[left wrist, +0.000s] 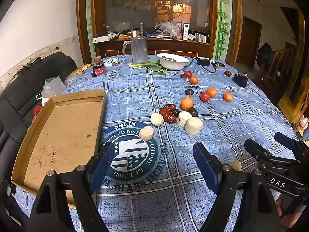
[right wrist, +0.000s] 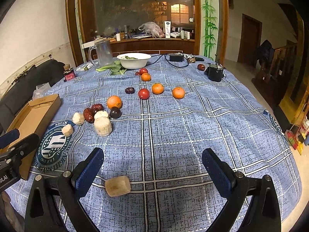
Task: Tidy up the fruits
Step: 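Grasp a cream cylindrical block from the pile with the right tool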
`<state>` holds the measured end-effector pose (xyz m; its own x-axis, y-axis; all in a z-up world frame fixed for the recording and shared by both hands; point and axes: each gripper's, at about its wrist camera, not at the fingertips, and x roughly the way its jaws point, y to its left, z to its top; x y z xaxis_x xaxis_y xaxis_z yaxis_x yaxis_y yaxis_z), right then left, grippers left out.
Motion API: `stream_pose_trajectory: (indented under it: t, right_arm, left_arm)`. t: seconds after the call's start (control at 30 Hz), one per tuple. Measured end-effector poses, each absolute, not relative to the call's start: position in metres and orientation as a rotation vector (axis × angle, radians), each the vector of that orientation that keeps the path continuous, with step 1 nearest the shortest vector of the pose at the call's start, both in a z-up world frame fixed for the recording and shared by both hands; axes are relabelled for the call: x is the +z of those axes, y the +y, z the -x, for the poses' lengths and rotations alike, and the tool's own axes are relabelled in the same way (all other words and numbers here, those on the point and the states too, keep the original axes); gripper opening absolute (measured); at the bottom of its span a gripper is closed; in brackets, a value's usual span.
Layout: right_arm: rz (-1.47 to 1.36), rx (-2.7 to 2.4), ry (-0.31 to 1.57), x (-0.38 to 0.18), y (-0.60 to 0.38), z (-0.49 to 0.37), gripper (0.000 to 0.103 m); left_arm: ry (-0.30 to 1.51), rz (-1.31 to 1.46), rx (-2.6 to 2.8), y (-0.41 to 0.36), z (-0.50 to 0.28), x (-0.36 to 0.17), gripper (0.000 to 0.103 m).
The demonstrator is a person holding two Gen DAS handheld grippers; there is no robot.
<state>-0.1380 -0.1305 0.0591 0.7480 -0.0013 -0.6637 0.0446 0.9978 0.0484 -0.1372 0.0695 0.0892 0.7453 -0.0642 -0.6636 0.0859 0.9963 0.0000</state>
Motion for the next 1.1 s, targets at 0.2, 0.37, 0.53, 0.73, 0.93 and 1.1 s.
stream_pose_trajectory:
  t: [0.2,0.37,0.53,0.73,0.93,1.1]
  right_arm:
    - [-0.055,-0.015,0.725,0.057,-0.127,0.138,0.103]
    - [-0.049,-0.001,0.729,0.055,-0.124,0.139,0.103]
    - [-0.044,0.025,0.74,0.051,-0.122,0.142,0.103]
    - [-0.037,0.066,0.755,0.043,-0.121,0.148,0.103]
    - [-0.019,0.129,0.788,0.033,-0.11,0.145,0.1]
    - [0.019,0.152,0.792,0.03,-0.105,0.149,0.094]
  left_arm:
    - [0.735,-0.023,-0.084,0.07,0.136,0.086,0.083]
    - [0.746,-0.014,-0.085,0.072,0.134,0.082,0.083]
    - [0.755,0.005,-0.078,0.082,0.129,0.079,0.083]
    - [0.765,0.061,-0.038,0.111,0.119,0.075,0.083]
    - [0.793,0.081,-0.07,0.12,0.11,0.067,0.083]
    - [0.826,0.089,-0.14,0.113,0.1,0.058,0.082]
